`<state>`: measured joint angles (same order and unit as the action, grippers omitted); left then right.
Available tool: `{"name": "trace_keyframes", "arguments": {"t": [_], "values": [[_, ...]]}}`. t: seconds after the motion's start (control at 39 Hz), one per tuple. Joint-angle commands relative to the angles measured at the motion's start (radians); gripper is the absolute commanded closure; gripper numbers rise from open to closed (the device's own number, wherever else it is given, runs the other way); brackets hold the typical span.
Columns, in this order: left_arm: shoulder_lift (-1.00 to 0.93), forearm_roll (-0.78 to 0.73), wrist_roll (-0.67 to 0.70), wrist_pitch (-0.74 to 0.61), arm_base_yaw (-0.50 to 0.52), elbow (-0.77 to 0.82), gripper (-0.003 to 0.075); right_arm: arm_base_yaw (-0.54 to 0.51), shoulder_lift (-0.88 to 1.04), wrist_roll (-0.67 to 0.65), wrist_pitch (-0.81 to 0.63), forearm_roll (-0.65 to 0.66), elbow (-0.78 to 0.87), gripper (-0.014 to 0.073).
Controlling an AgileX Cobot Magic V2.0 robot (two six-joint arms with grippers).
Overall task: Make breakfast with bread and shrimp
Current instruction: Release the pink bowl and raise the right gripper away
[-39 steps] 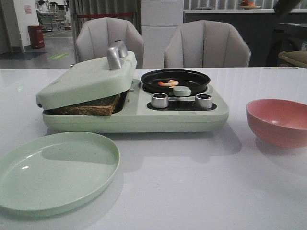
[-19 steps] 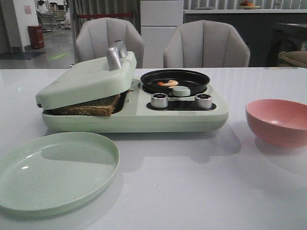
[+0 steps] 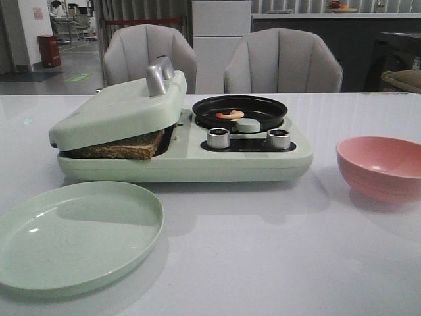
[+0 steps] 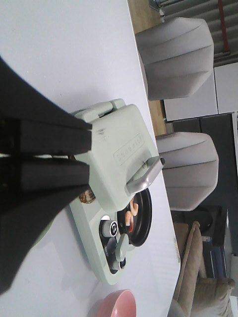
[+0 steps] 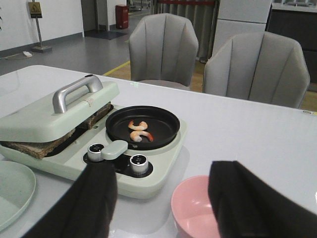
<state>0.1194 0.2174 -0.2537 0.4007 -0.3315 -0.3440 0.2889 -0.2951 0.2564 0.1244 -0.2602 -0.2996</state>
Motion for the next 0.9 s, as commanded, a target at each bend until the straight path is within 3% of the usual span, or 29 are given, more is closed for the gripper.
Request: {"name": "trace_keyframes", "arguments": {"t": [0.0,0.38,0.49,0.72,0.87], "values": [[0.009,0.015,0.01,-0.085,-0.009,-0.028,0.0607,0.001,0.04,0.007,-0.055,-0.005,0.017,0.0082],[0.009,0.015,0.01,-0.085,-0.009,-0.028,0.0607,0.001,0.048,0.007,-0.065,-0.005,0.075,0.0089],[0.009,0.015,0.01,-0.085,-0.009,-0.028,0.0607,0.001,0.048,0.007,-0.065,-0.005,0.075,0.0161],[0.009,0.015,0.01,-0.085,-0.009,-0.028,0.0607,0.001,0.048,0.007,-0.065,-0.005,0.075,0.045],[0.009,0.015,0.01,-0.085,-0.009,-0.028,0.0607,0.001,0.048,0.007,-0.065,-0.005,0.075,0.0453]]}}
